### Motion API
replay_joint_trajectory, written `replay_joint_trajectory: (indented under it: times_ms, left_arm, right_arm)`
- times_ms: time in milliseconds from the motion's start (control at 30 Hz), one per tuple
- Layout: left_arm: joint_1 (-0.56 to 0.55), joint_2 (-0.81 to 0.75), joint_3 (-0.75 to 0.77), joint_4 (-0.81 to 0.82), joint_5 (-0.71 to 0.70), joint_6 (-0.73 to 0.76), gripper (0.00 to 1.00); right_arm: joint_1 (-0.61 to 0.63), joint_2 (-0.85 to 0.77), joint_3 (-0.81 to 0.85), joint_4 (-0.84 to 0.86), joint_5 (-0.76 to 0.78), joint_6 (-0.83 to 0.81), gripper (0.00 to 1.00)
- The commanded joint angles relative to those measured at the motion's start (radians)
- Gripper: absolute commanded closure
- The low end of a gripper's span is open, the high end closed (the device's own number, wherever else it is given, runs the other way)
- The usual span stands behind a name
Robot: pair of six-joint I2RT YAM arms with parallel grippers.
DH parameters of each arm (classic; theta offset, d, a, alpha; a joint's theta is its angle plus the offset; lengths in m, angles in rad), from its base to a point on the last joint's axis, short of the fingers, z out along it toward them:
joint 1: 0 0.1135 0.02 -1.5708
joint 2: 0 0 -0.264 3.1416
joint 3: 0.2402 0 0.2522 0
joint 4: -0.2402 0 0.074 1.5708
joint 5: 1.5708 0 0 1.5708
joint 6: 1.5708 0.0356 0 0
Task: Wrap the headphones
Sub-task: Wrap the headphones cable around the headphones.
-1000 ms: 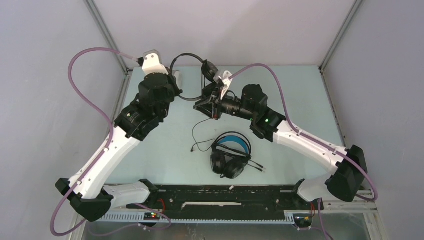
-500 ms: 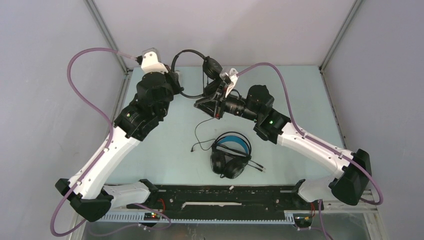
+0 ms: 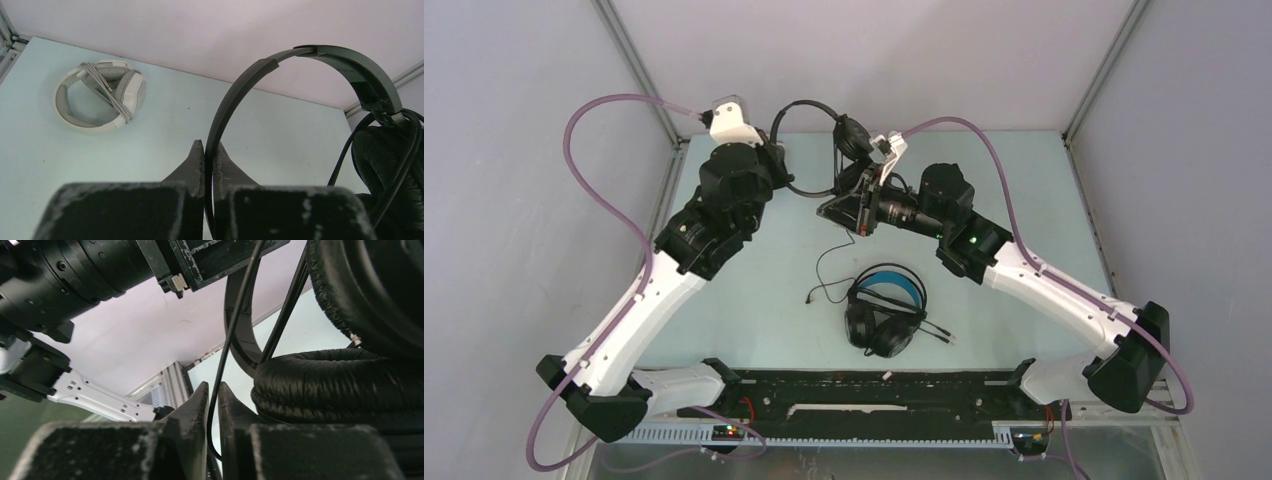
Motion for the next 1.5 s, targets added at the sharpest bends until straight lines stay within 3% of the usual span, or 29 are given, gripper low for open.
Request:
replay_joint_trajectory:
  times_ms: [0,100,333,700,833,1100,1367,1467]
  left_arm:
    - [0.003,-0.003,0.001,0.146,0.039,-0.082,1.0]
    - [0.004,-0.002,0.005,0.149,0.054,-0.103,1.0]
    - [0.005,-0.016,0.026,0.13,0.074,-0.156,1.0]
    - [0.005,-0.072,-0.012,0.19,0.095,-0.186,1.0]
    - [0.011,-0.088,-0.039,0.226,0.136,-0.236,1.0]
    - [0.011,-0.109,-0.069,0.251,0.178,-0.292,1.0]
    - [0.011,-0.141,-0.114,0.289,0.191,-0.337,1.0]
    - [0.011,-0.138,-0.114,0.289,0.187,-0.33,1.0]
  right_arm:
    - [-0.005,-0.02,0.031,-0.057,0.008,0.098,0.82]
    - [0.001,-0.015,0.032,-0.066,0.012,0.069,0.77]
    - [0.011,-0.026,0.01,-0.038,0.09,-0.106,0.79]
    - [0.021,-0.068,-0.037,0.0,0.092,-0.319,0.57]
    - [0.023,-0.072,-0.134,0.137,0.085,-0.436,0.56]
    - [0.027,-0.076,-0.15,0.243,0.155,-0.415,0.65]
    - [0.042,-0.087,-0.157,0.266,0.152,-0.479,0.65]
    - [0.041,-0.112,-0.178,0.254,0.152,-0.477,0.58]
